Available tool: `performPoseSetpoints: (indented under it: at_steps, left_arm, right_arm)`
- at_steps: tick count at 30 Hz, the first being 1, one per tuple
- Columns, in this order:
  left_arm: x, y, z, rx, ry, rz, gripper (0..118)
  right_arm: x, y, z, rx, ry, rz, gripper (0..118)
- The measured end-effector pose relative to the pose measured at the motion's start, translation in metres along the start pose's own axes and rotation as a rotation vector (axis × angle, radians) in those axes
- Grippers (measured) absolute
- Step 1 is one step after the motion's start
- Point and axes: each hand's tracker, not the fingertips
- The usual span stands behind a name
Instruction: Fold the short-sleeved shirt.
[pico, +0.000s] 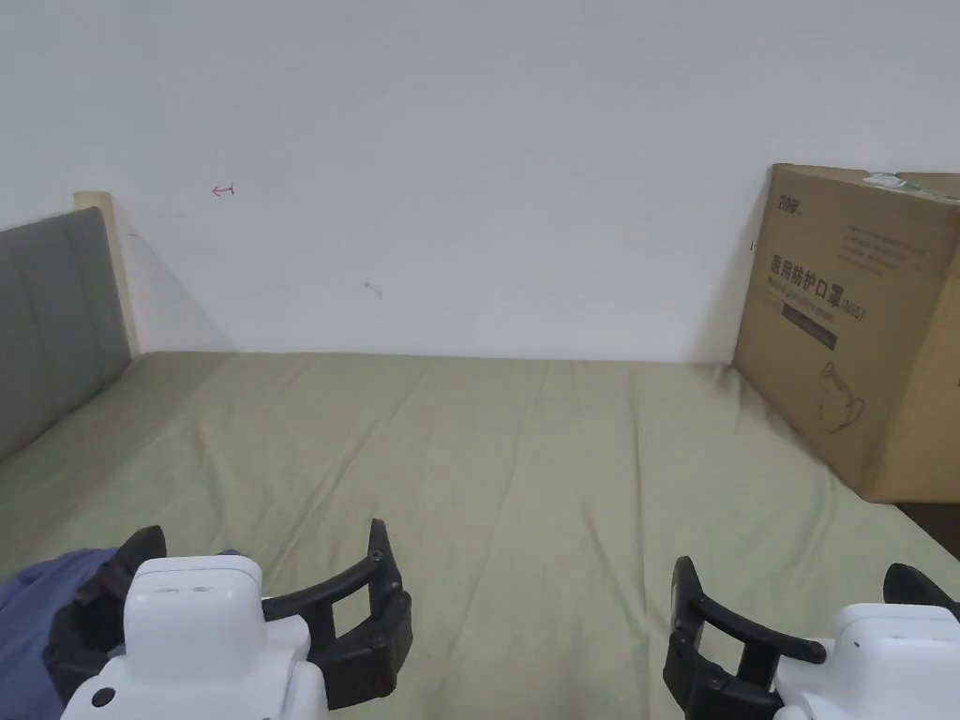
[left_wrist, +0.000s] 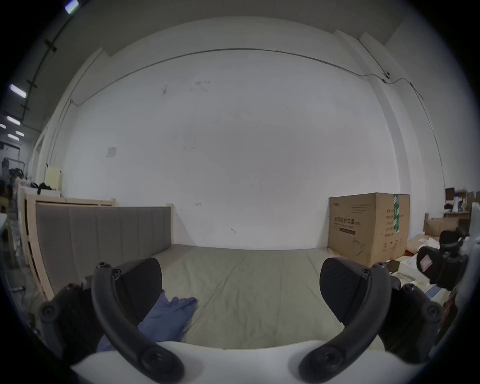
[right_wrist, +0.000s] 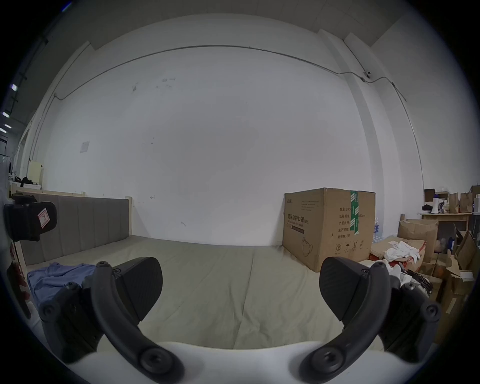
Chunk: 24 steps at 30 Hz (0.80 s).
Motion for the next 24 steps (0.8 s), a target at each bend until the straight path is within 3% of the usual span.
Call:
performPoseSetpoints:
  at_steps: [2, 5, 9, 11, 15, 16, 18, 19, 20, 21, 22, 24]
  left_arm:
    - [0.001, 0.002, 0.0, 0.003, -0.003, -0.022, 118]
    - [0.004, 0.003, 0.003, -0.02, -0.047, -0.03, 118]
    - [0.008, 0.002, 0.005, -0.018, -0.053, -0.035, 118]
    - [0.007, 0.003, 0.003, -0.023, -0.056, -0.041, 118]
    - [0.006, 0.002, 0.001, -0.056, -0.076, -0.027, 117]
    - [0.006, 0.003, 0.001, -0.066, -0.084, -0.025, 111]
    - [0.004, 0.004, 0.002, -0.08, -0.097, -0.027, 76]
    - [0.004, 0.004, 0.002, -0.083, -0.097, -0.035, 64]
    - [0.005, 0.005, 0.001, -0.102, -0.091, -0.053, 64]
    - [0.006, 0.004, -0.002, -0.129, -0.081, -0.076, 14]
    - [0.006, 0.003, -0.004, -0.138, -0.077, -0.078, 0]
    - [-0.001, -0.002, -0.012, -0.164, -0.102, -0.059, 0]
  right_arm:
    - [0.001, 0.001, 0.002, 0.01, 0.015, 0.002, 118]
    - [-0.002, 0.004, 0.001, -0.012, -0.043, 0.038, 118]
    - [0.002, 0.007, 0.003, -0.031, -0.016, -0.037, 118]
    - [0.002, 0.008, 0.003, -0.036, -0.028, -0.038, 118]
    - [0.002, 0.008, 0.004, -0.069, -0.006, 0.008, 118]
    - [0.002, 0.008, 0.003, -0.08, 0.015, 0.018, 118]
    - [0.002, 0.009, 0.008, -0.073, 0.027, 0.014, 109]
    - [0.001, 0.01, 0.01, -0.065, 0.025, 0.02, 104]
    - [0.0, 0.011, 0.012, -0.045, 0.023, 0.034, 104]
    - [-0.001, 0.012, 0.012, -0.032, 0.017, 0.057, 59]
    - [0.0, 0.012, 0.009, -0.047, 0.017, 0.065, 5]
    - [0.004, 0.016, 0.007, -0.065, 0.041, 0.033, 0]
